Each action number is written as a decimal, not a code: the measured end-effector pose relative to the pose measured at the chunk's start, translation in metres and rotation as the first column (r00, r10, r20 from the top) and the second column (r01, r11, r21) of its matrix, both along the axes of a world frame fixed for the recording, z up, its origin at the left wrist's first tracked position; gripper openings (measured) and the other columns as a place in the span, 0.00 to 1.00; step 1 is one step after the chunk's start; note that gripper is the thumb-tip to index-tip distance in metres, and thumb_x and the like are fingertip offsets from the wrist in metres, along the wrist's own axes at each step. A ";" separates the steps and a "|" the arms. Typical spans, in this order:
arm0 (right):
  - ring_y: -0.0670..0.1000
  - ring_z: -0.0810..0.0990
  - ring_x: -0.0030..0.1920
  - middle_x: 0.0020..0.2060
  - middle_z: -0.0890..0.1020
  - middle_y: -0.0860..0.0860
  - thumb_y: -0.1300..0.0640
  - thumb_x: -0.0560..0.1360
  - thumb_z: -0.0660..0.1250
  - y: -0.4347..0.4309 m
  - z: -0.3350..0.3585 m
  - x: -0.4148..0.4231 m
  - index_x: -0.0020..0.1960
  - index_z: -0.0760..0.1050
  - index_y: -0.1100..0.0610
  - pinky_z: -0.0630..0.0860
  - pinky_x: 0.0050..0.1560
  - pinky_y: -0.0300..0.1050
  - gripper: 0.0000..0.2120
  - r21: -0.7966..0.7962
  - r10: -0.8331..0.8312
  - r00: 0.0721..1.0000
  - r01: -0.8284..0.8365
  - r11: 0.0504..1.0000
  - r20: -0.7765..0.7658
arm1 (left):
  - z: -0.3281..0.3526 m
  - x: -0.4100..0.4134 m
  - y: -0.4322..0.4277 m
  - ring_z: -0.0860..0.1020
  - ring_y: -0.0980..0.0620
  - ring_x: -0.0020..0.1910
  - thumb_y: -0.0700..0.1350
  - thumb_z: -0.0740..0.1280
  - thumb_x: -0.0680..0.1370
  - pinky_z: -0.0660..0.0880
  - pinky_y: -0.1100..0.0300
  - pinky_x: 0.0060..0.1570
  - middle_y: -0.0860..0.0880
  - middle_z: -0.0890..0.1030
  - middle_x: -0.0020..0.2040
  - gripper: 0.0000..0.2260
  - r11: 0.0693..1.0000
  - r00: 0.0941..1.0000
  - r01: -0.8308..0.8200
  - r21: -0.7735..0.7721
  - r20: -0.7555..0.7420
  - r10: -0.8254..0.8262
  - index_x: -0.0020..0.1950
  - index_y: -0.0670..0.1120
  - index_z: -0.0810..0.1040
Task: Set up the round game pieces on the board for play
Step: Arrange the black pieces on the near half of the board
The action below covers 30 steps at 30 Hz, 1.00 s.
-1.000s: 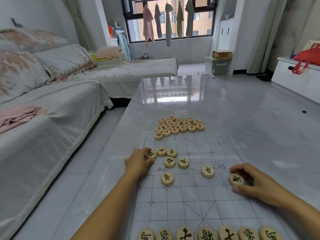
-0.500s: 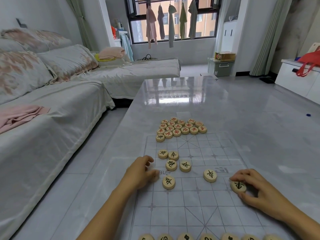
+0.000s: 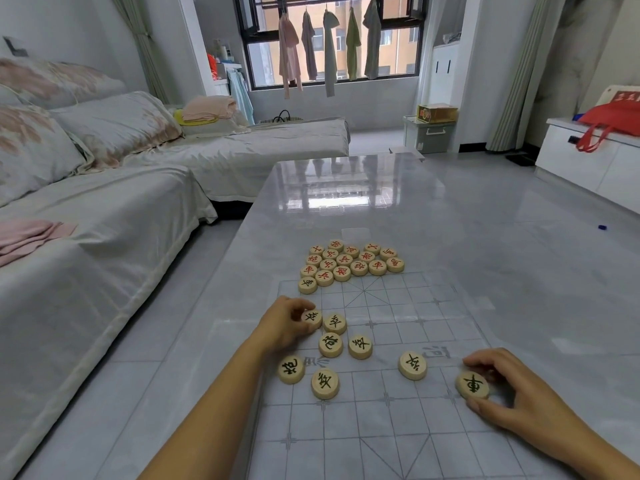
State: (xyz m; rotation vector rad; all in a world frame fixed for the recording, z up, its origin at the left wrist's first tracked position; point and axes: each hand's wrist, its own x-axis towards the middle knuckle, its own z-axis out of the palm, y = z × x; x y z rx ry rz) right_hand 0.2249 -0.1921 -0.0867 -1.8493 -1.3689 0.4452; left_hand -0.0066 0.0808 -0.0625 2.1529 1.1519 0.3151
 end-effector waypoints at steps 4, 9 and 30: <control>0.40 0.76 0.52 0.54 0.75 0.38 0.60 0.67 0.75 0.000 -0.002 0.001 0.51 0.74 0.44 0.71 0.51 0.28 0.19 0.008 0.004 1.000 -0.004 1.000 0.025 | -0.005 -0.007 -0.008 0.74 0.52 0.48 0.44 0.73 0.70 0.71 0.62 0.47 0.49 0.75 0.53 0.15 0.996 0.996 -0.072 0.061 0.050 0.069 0.53 0.48 0.74; 0.40 0.76 0.52 0.55 0.74 0.39 0.60 0.67 0.74 0.000 -0.003 0.001 0.51 0.74 0.43 0.72 0.51 0.29 0.18 0.007 0.011 0.999 -0.012 1.000 0.043 | -0.009 -0.028 -0.018 0.73 0.52 0.42 0.45 0.75 0.67 0.71 0.61 0.41 0.50 0.75 0.45 0.15 0.985 0.989 -0.140 0.104 0.063 0.133 0.46 0.50 0.71; 0.38 0.74 0.53 0.49 0.76 0.39 0.60 0.67 0.75 -0.001 -0.001 -0.003 0.51 0.74 0.45 0.69 0.51 0.25 0.18 -0.010 0.004 0.999 -0.004 1.000 0.053 | -0.007 -0.082 -0.058 0.71 0.54 0.52 0.47 0.70 0.73 0.71 0.59 0.57 0.52 0.73 0.51 0.17 0.995 0.998 0.049 0.090 0.029 -0.052 0.60 0.57 0.74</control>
